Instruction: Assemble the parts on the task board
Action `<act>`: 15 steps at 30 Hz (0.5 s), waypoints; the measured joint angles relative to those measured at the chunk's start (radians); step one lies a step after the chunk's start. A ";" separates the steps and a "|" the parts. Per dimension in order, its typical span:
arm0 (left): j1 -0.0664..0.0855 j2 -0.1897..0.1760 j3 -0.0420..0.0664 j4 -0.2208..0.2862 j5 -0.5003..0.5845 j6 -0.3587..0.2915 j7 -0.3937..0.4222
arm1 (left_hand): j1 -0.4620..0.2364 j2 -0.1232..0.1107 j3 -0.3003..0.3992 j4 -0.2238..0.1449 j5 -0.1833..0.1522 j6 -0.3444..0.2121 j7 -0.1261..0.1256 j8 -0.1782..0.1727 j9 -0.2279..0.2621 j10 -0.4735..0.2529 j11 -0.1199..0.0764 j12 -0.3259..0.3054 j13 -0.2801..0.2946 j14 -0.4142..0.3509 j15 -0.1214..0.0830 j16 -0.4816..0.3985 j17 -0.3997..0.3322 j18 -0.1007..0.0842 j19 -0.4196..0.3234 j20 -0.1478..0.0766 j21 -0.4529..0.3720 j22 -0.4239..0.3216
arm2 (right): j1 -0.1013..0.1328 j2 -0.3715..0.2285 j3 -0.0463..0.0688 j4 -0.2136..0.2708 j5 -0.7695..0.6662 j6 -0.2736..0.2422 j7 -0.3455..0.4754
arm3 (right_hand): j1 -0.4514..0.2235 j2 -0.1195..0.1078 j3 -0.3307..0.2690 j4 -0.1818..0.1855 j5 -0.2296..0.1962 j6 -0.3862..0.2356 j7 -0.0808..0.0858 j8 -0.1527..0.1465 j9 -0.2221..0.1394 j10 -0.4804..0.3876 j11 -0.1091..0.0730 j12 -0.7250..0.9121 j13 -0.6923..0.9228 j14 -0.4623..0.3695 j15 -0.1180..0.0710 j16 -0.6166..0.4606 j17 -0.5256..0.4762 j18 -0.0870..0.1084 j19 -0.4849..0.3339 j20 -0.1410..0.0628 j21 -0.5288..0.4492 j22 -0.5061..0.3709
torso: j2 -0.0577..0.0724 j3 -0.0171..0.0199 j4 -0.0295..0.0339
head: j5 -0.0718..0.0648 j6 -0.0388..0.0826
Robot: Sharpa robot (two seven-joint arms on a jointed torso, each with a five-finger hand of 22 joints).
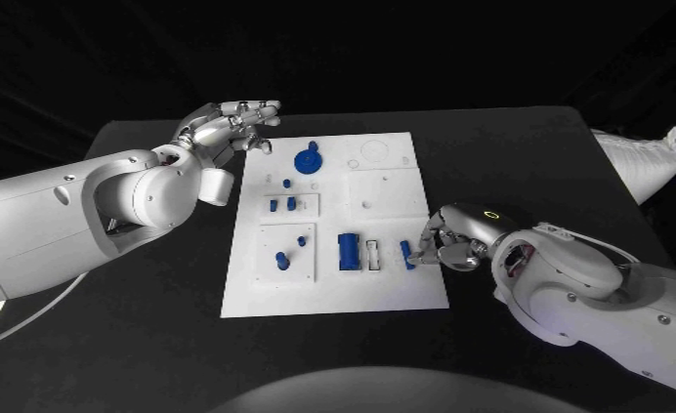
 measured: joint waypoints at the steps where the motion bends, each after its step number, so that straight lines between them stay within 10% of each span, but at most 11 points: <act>1: 0.000 0.000 0.000 0.000 0.000 0.000 0.000 | 0.000 0.000 0.000 0.000 0.000 0.000 0.000 0.000 0.000 0.000 0.000 0.000 0.000 0.000 0.000 0.000 0.000 0.000 0.000 0.000 0.000 0.000 | 0.000 0.001 0.000 0.000 -0.004 0.001 -0.003 | 0.000 0.000 -0.001 0.003 0.000 0.000 0.000 0.000 0.000 0.000 0.000 0.000 0.000 0.000 0.000 0.000 0.000 0.000 0.000 0.000 0.000 0.000 | 0.000 0.0000 0.0000 | 0.000 0.000; 15: 0.000 -0.001 0.000 0.000 0.000 0.002 0.000 | 0.000 0.000 0.000 0.000 0.000 0.000 0.000 0.000 0.000 0.000 0.000 0.000 0.000 0.000 0.000 0.000 0.000 0.000 0.000 0.000 0.000 0.000 | -0.001 0.048 0.001 -0.013 -0.057 0.009 -0.040 | 0.007 -0.007 -0.001 0.004 0.004 0.010 -0.002 -0.003 0.008 0.004 -0.004 0.000 -0.005 0.000 0.000 0.000 0.000 0.000 0.000 0.000 0.000 0.002 | 0.001 0.0007 0.0006 | -0.003 0.000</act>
